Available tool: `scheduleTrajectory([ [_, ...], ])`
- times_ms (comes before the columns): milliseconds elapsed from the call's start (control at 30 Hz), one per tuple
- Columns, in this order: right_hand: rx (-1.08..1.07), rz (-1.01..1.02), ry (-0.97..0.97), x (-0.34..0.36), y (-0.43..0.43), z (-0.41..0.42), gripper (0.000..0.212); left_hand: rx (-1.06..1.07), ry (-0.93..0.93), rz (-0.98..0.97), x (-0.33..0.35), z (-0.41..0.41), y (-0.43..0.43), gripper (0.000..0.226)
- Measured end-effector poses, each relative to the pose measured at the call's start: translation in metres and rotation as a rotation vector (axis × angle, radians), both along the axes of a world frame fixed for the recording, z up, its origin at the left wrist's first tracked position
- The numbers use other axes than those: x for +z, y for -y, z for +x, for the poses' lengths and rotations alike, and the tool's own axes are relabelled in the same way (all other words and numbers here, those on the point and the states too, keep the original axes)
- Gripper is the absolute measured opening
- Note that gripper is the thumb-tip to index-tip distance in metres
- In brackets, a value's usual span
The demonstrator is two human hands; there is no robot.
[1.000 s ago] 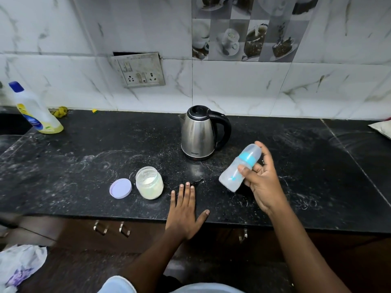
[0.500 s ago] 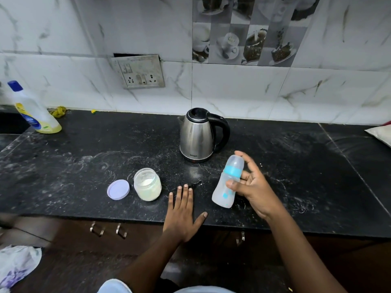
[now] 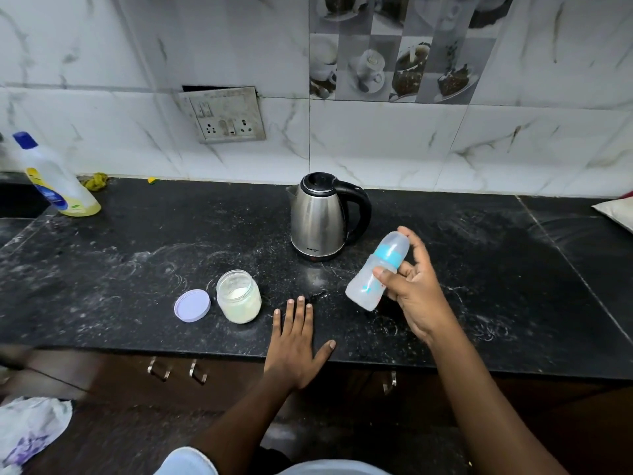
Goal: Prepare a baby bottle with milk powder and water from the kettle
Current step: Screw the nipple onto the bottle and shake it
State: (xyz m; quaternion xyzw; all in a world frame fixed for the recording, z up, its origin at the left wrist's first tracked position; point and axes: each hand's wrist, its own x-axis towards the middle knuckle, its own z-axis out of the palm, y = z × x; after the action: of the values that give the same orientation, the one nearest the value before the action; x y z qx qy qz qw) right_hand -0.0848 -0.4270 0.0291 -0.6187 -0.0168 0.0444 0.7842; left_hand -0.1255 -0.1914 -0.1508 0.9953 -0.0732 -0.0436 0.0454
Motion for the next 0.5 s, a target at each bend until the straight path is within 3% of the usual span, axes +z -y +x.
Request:
scheduleTrajectory([
  [133,0.174,-0.046,0.010,0.000,-0.002,-0.004,0.086,0.008,-0.002,-0.004,0.000,0.000,0.000,0.105],
  [300,-0.078,0.071,-0.003,0.009,0.003,0.004,0.082,0.004,-0.009,-0.014,0.001,0.000,0.000,0.104],
  [433,0.158,-0.052,-0.008,0.007,0.002,-0.004,0.086,0.005,-0.015,-0.009,0.001,0.000,0.000,0.103],
  [500,0.161,-0.061,-0.011,0.006,0.002,-0.006,0.085,0.005,-0.019,-0.014,0.001,0.000,0.000,0.103],
])
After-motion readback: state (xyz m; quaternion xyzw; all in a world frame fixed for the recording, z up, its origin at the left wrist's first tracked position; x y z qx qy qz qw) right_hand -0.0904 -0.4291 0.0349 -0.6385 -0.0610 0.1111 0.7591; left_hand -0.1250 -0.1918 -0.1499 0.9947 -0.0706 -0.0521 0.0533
